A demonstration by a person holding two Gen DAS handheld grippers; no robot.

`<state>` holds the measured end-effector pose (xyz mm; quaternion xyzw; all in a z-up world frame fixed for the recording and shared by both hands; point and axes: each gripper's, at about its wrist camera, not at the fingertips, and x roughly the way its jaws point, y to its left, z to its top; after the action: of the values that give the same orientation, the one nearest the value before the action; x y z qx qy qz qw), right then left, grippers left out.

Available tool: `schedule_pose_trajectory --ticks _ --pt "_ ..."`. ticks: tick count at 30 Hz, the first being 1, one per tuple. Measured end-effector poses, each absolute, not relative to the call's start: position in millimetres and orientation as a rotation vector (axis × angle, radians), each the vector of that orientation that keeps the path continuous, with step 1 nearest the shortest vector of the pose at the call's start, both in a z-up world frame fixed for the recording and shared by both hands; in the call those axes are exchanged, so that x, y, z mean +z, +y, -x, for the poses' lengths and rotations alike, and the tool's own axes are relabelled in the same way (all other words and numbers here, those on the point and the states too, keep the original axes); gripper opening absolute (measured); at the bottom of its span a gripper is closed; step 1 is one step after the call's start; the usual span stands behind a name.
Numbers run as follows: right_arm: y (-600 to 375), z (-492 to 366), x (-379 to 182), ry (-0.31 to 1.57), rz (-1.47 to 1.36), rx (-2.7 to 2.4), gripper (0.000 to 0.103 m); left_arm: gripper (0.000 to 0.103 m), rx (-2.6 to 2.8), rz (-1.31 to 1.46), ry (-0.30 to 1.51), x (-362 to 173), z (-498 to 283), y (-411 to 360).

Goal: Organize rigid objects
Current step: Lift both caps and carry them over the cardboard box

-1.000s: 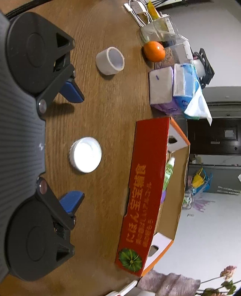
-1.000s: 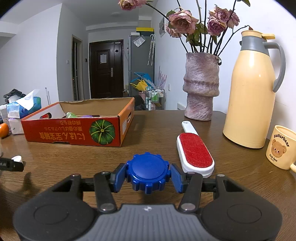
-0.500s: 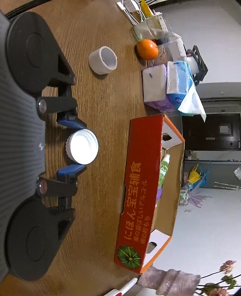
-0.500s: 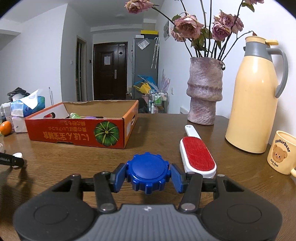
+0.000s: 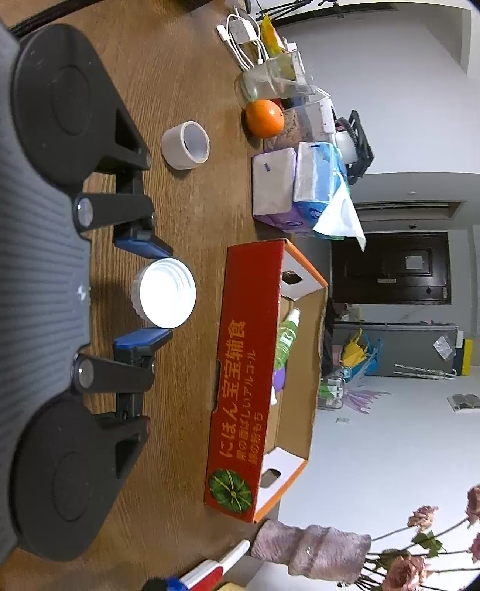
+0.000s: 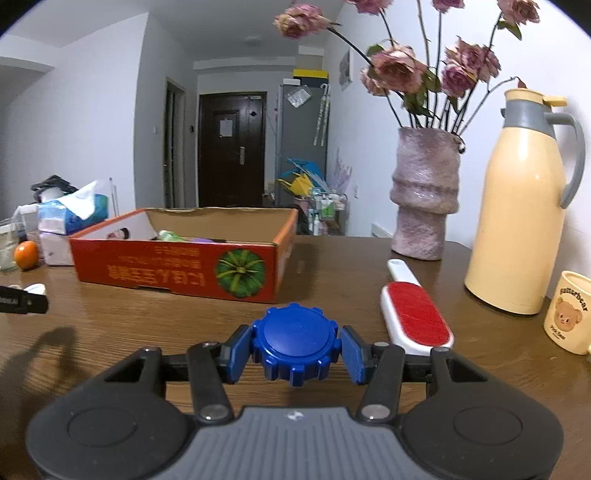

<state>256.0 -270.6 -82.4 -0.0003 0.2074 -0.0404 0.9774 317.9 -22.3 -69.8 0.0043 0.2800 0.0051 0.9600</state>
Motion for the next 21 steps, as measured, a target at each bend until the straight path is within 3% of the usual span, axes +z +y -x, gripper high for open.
schedule_pose_trajectory --ticks 21 --pt "-217 -233 -72 0.375 -0.038 -0.006 0.051 0.041 -0.023 0.023 0.48 -48 -264 -21"
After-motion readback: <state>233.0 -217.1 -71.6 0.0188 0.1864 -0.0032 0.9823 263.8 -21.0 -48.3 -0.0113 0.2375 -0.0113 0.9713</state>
